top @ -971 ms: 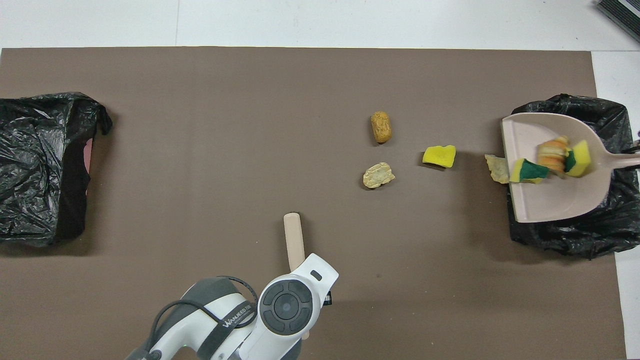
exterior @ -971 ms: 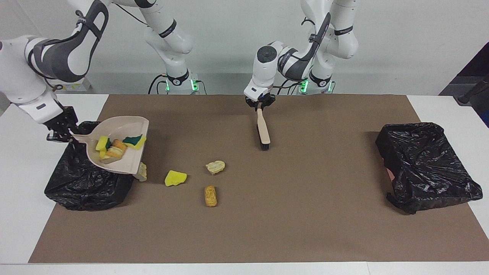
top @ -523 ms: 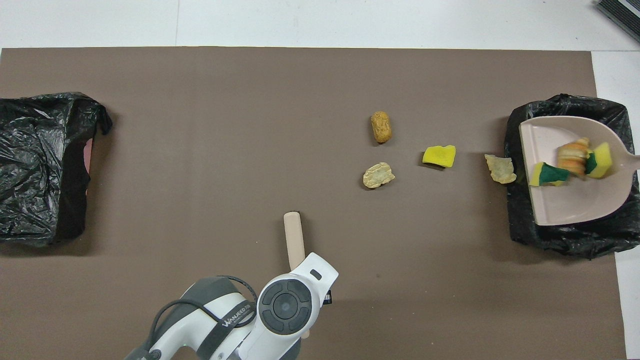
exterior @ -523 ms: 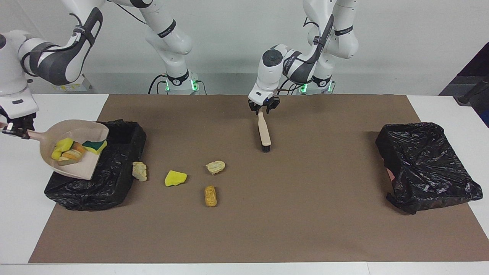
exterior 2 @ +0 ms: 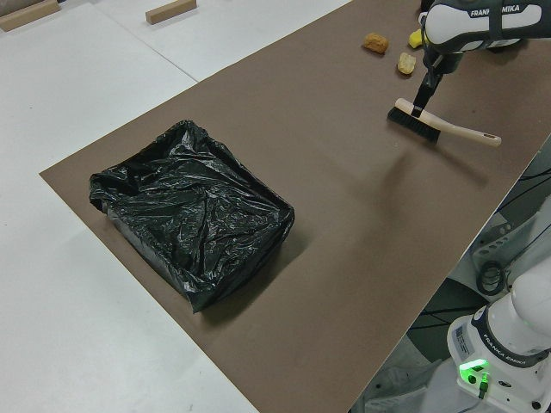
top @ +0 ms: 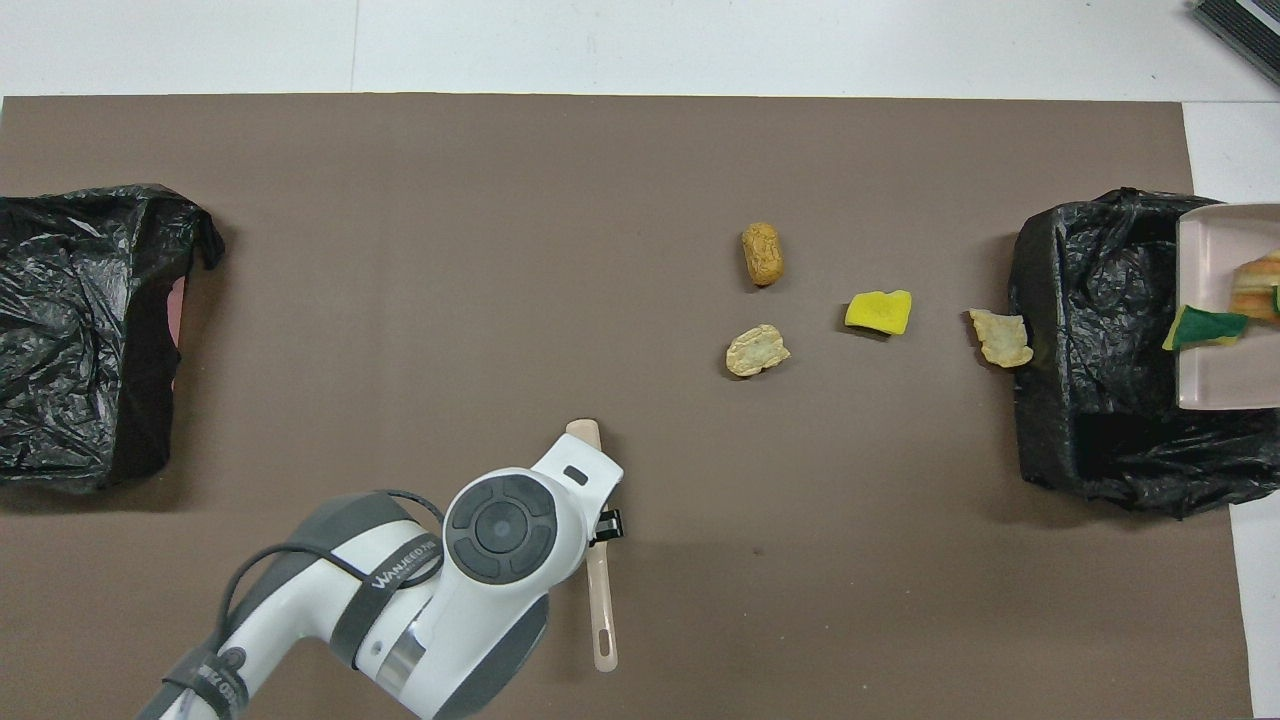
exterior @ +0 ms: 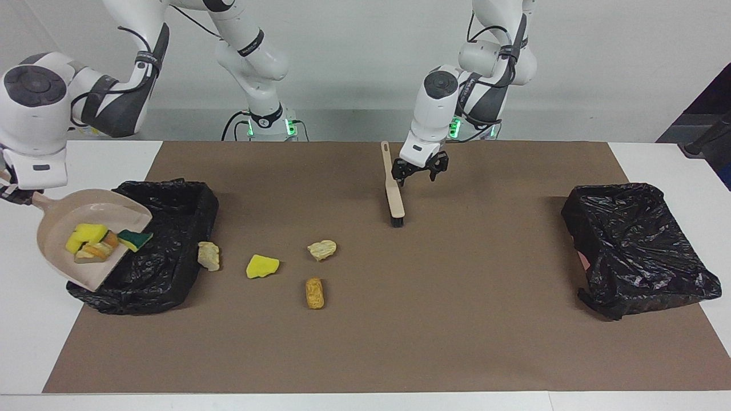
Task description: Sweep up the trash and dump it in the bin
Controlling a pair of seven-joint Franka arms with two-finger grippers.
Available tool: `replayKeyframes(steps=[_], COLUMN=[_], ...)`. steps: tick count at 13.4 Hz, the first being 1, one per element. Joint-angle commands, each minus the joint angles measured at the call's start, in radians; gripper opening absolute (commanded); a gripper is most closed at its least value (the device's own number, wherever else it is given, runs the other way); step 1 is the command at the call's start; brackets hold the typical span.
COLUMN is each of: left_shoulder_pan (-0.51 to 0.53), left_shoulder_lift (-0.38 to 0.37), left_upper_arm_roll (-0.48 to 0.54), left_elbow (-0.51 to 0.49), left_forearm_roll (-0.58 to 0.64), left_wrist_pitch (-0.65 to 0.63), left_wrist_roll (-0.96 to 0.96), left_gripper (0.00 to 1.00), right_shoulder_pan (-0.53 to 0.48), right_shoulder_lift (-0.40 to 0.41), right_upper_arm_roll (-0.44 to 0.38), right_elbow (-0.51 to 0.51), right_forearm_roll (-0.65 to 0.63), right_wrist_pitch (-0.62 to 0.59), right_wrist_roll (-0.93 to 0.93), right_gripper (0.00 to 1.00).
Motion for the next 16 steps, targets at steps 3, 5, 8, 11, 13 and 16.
replayKeyframes(steps=[3,5,8,11,13,16], left_shoulder_pan=[0.158,0.221,0.296,0.366,0.411,0.437], left_shoulder_lift=[-0.074,-0.105,-0.111,-0.111,-0.131,-0.131], left_upper_arm_roll=[-0.006,-0.005,-0.003,-0.002,0.026,0.069], left_elbow=[0.071,0.088,0.175,0.229,0.237,0.321], left_forearm_roll=[0.028,0.028,0.028,0.028,0.028,0.026], left_wrist_pitch=[-0.176,-0.236,-0.334,-0.4,-0.41,-0.485], left_wrist_roll=[0.293,0.426,0.468,0.513,0.632,0.758], left_gripper=[1.0,1.0,1.0,1.0,1.0,1.0], right_shoulder_pan=[0.078,0.078,0.076,0.078,0.09,0.088], right_shoulder_lift=[-0.03,-0.046,-0.072,-0.102,-0.115,-0.118], right_upper_arm_roll=[0.0,0.0,0.005,0.015,0.046,0.048], right_elbow=[-0.013,-0.008,0.019,0.019,0.021,0.013], right_forearm_roll=[-0.151,-0.205,-0.234,-0.216,-0.19,0.023], right_wrist_pitch=[-0.1,-0.1,-0.105,-0.106,-0.117,-0.106], right_wrist_roll=[0.102,0.037,-0.046,-0.133,-0.15,-0.152], right_gripper=[0.0,0.0,0.0,0.0,0.0,0.0])
